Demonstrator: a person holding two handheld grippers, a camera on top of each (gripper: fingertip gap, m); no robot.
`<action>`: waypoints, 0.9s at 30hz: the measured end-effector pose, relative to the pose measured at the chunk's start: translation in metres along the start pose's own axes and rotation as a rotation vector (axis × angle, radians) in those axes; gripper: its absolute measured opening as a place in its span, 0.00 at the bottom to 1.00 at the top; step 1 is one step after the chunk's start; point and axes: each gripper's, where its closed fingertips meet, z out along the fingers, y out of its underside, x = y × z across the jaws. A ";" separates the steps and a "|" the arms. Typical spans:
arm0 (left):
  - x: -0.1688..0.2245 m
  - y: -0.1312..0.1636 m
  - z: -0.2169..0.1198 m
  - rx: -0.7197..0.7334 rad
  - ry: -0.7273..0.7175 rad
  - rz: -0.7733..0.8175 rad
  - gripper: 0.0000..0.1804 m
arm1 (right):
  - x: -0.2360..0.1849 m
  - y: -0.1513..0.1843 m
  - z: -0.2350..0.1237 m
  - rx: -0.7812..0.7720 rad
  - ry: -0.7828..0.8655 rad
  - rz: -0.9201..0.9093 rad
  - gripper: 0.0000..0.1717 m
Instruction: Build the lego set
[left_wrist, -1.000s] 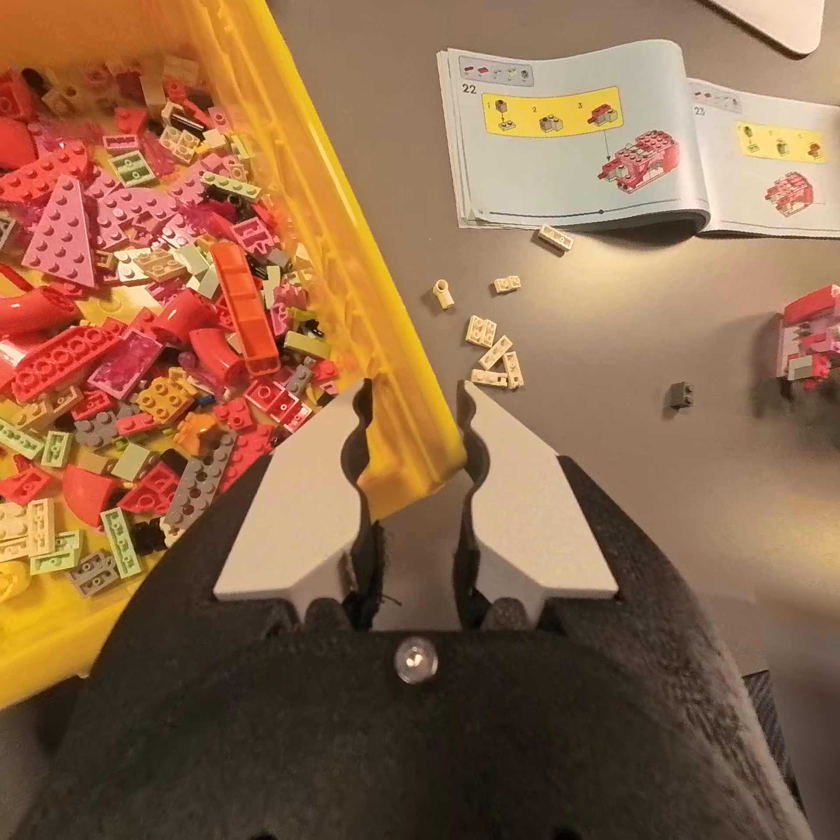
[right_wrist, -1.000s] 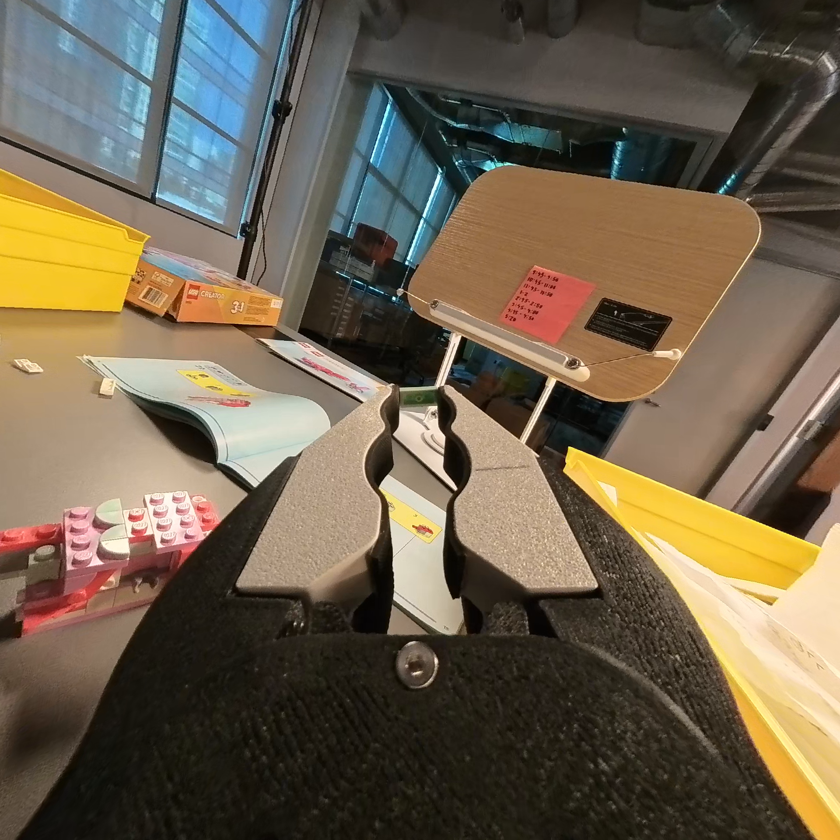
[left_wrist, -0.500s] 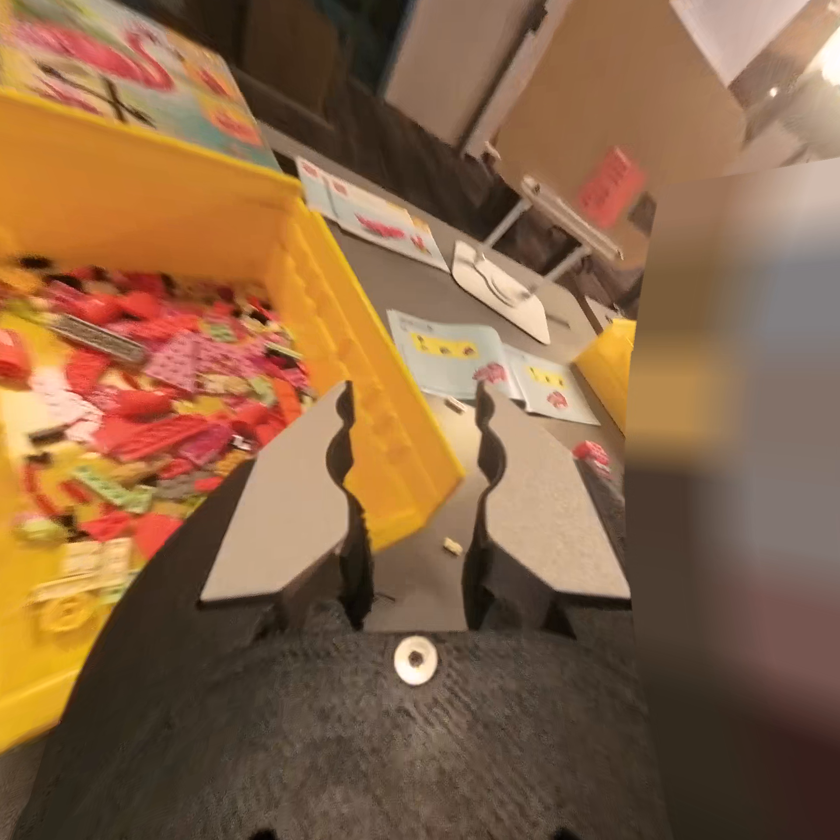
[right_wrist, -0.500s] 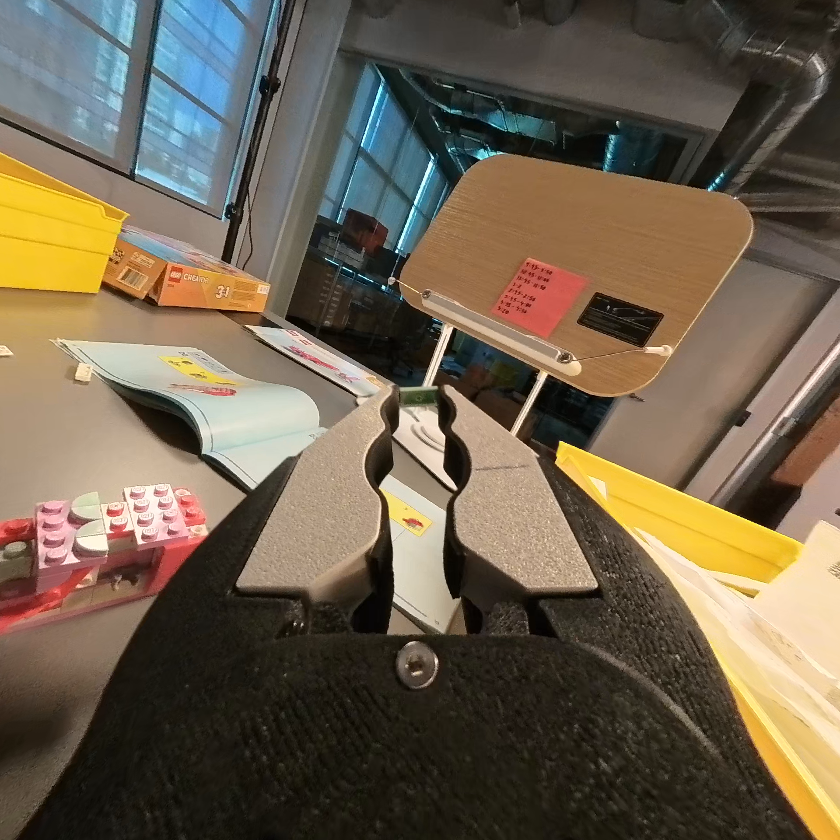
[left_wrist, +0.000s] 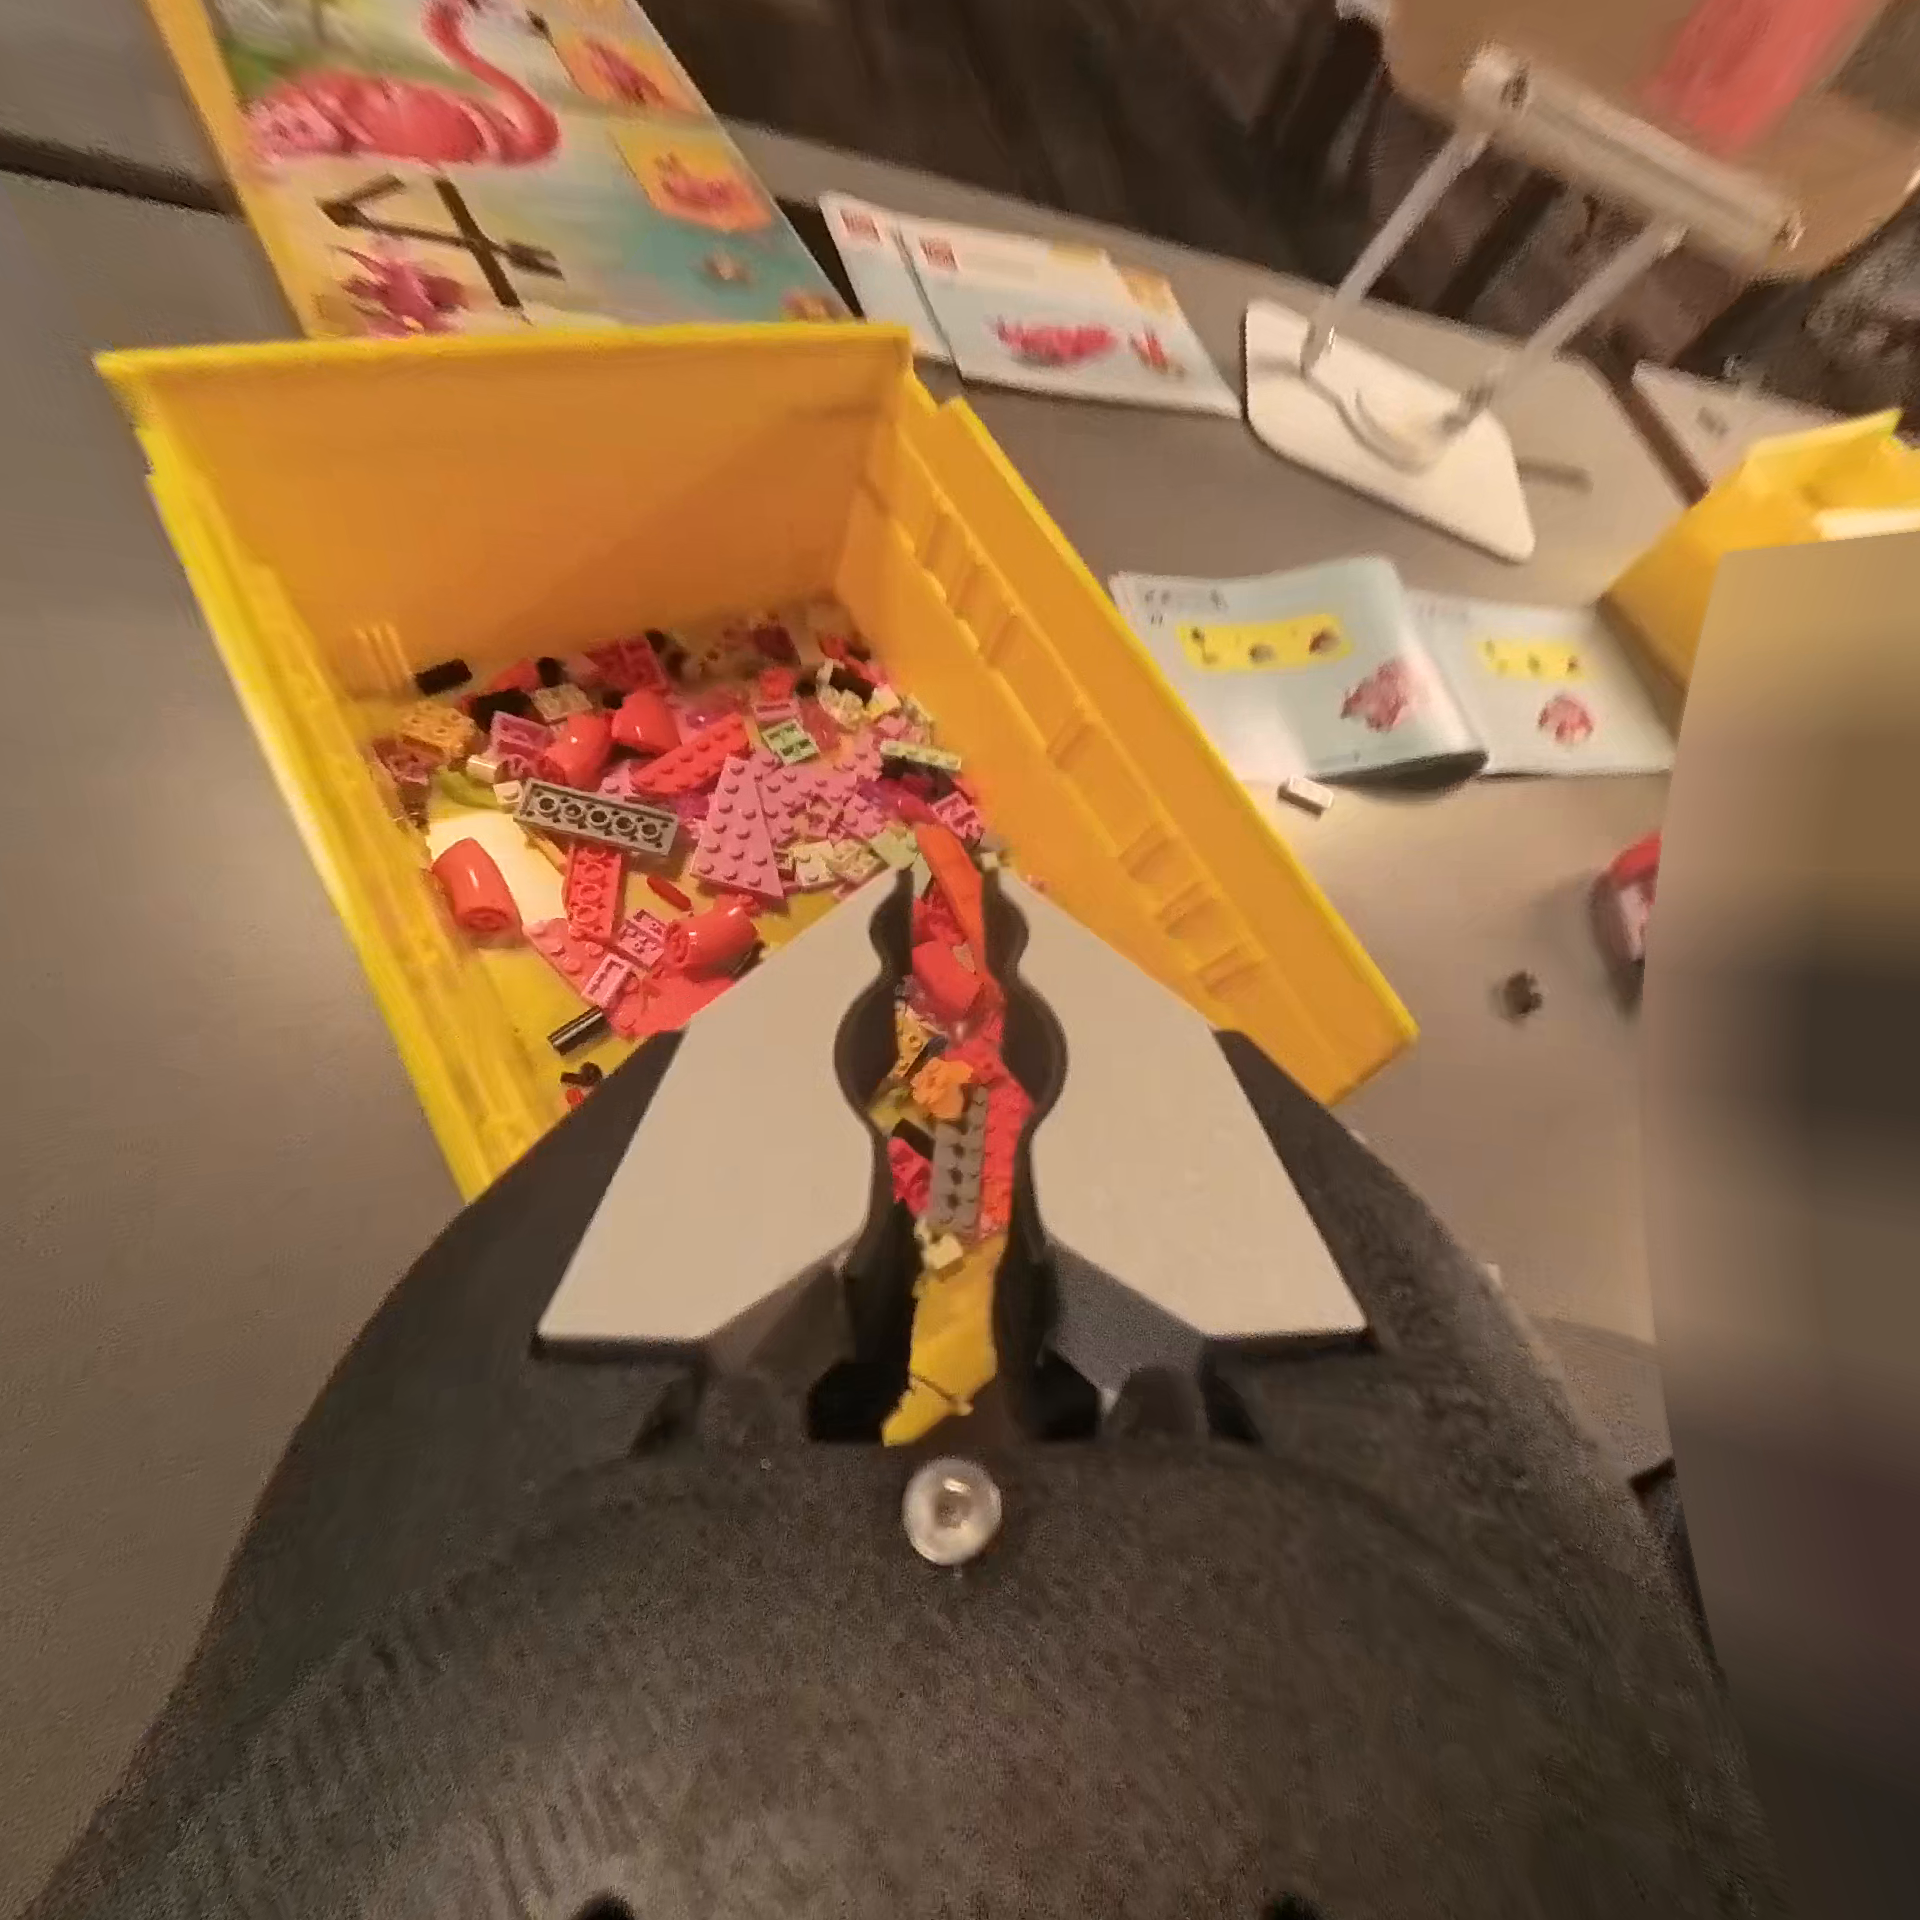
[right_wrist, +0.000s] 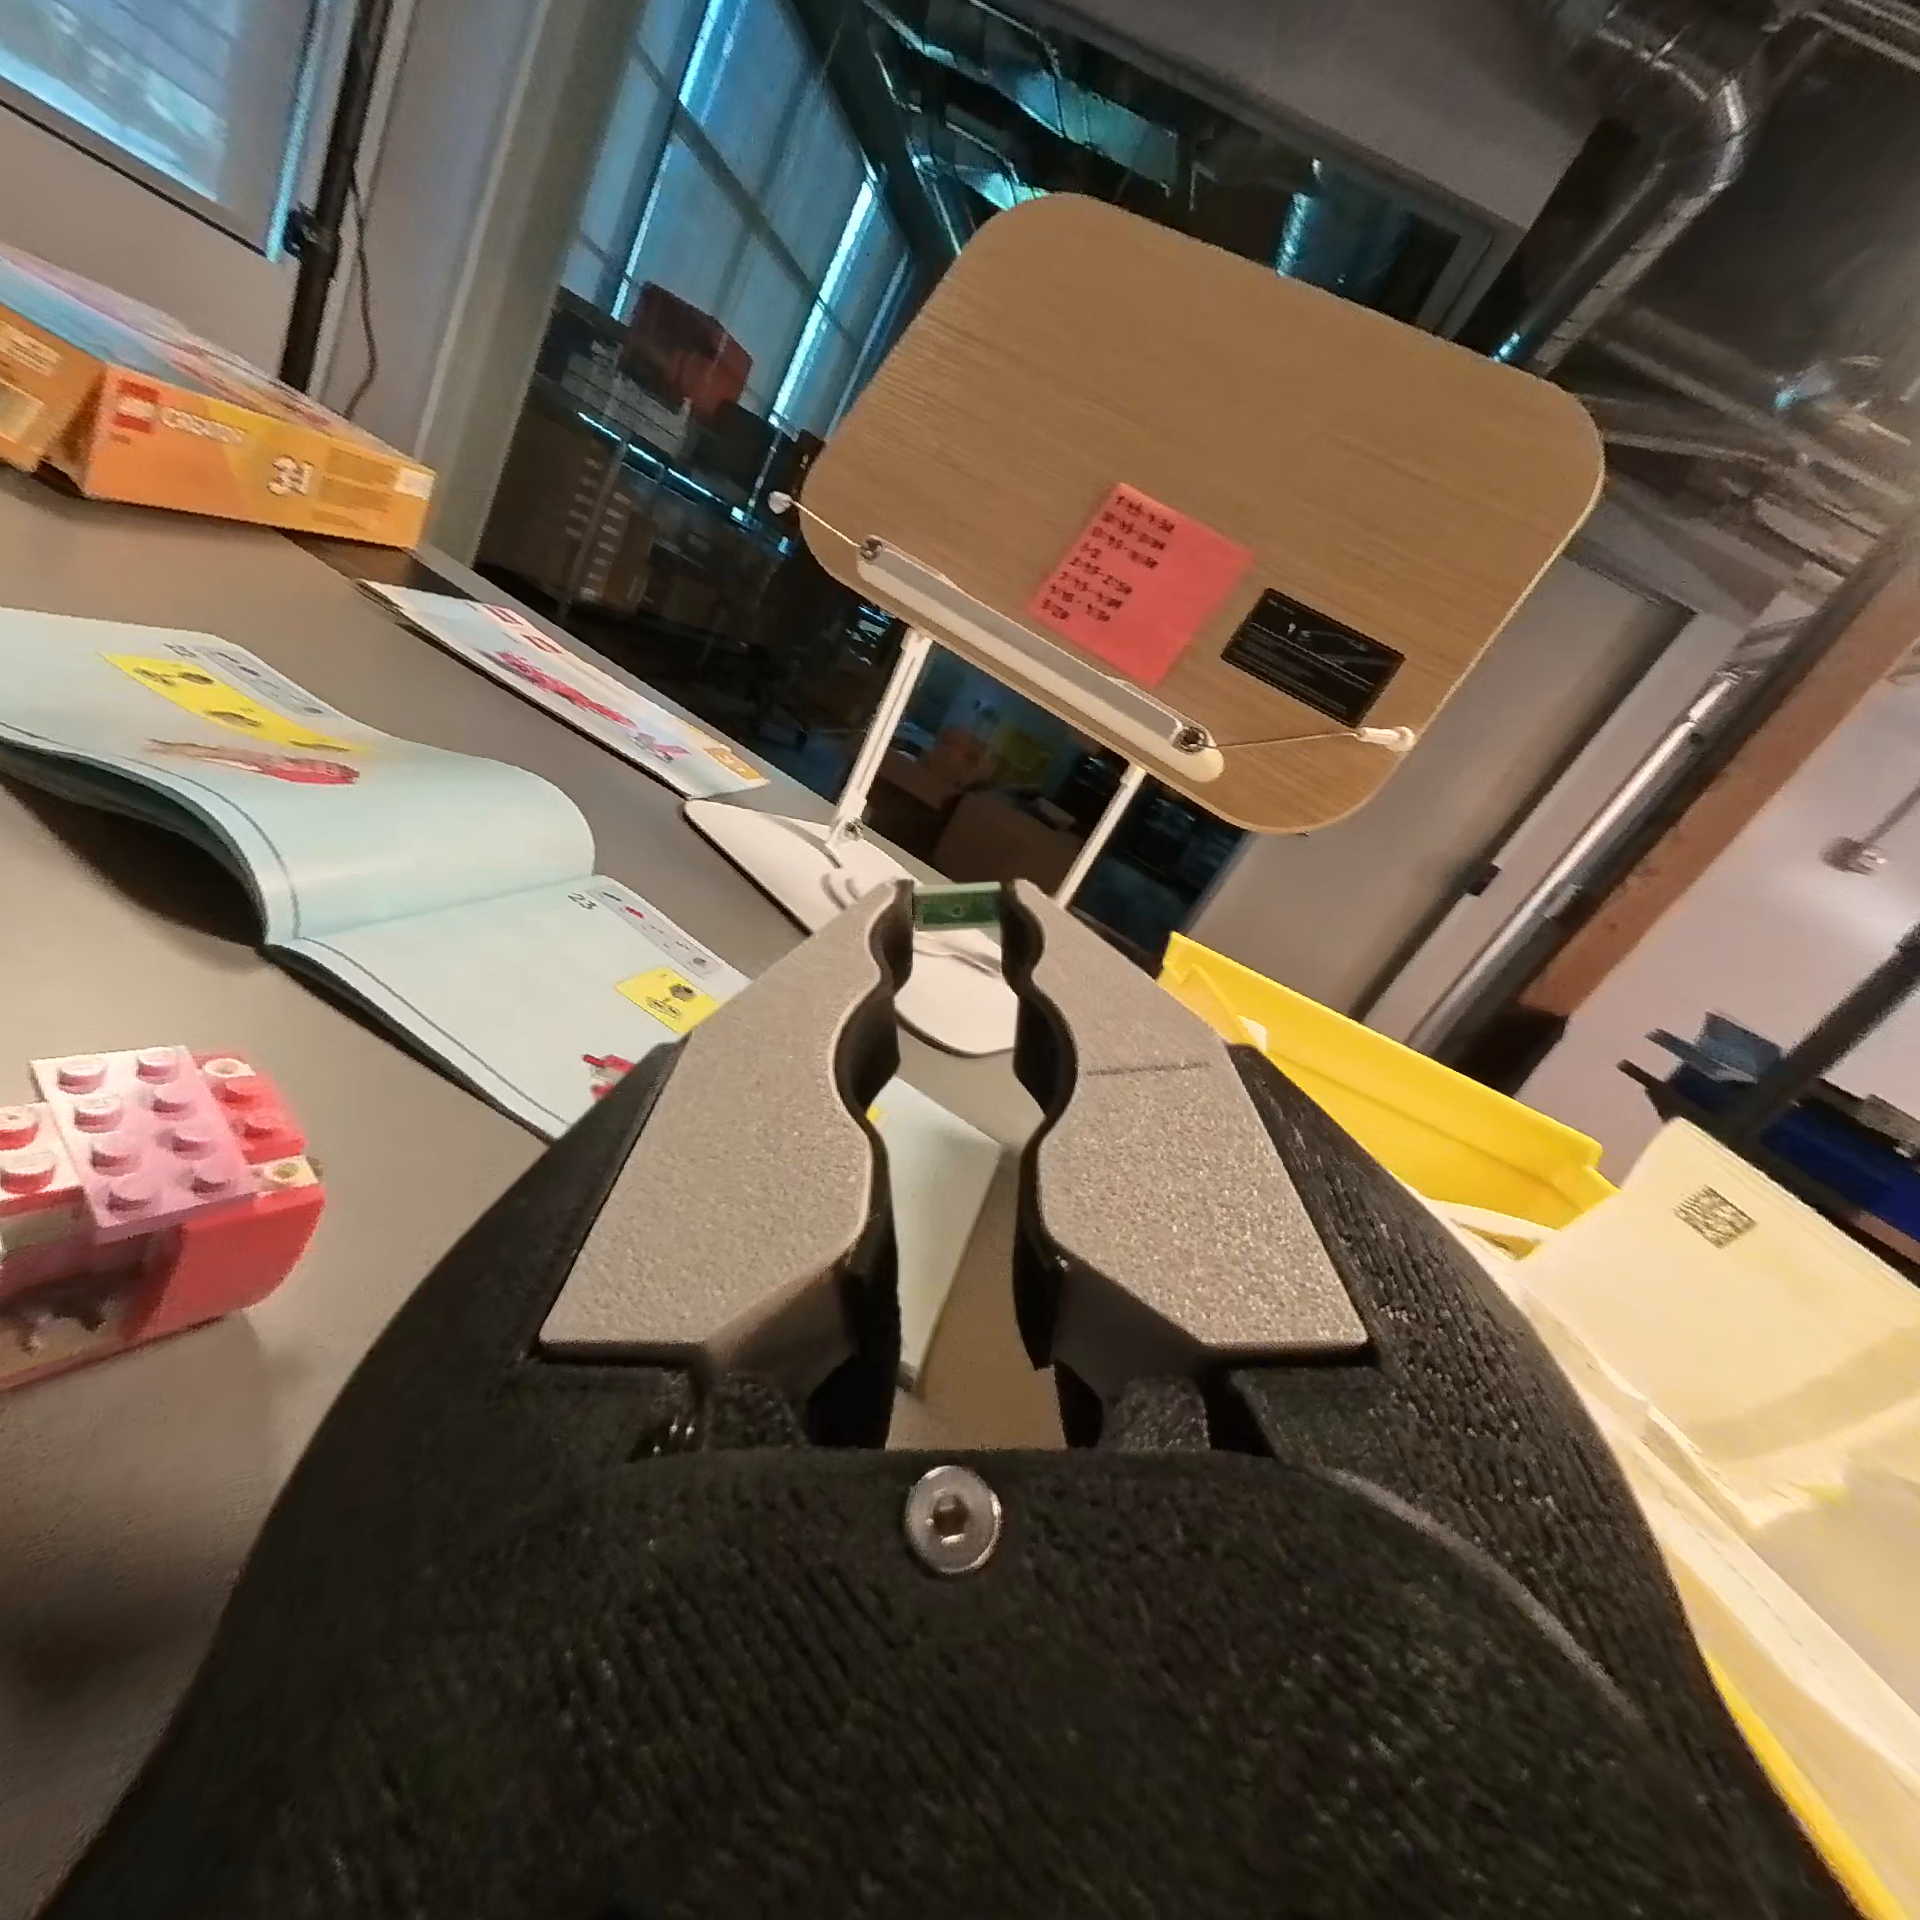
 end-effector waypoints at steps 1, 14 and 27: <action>-0.002 0.001 0.006 -0.042 0.006 0.018 0.06 | 0.002 0.001 0.000 -0.008 0.014 -0.009 0.09; -0.002 0.066 0.050 -0.674 0.059 0.149 0.05 | 0.011 0.011 0.000 -0.090 0.105 -0.097 0.08; 0.022 0.093 0.083 -0.693 0.143 0.353 0.11 | 0.015 0.014 0.000 -0.114 0.138 -0.132 0.08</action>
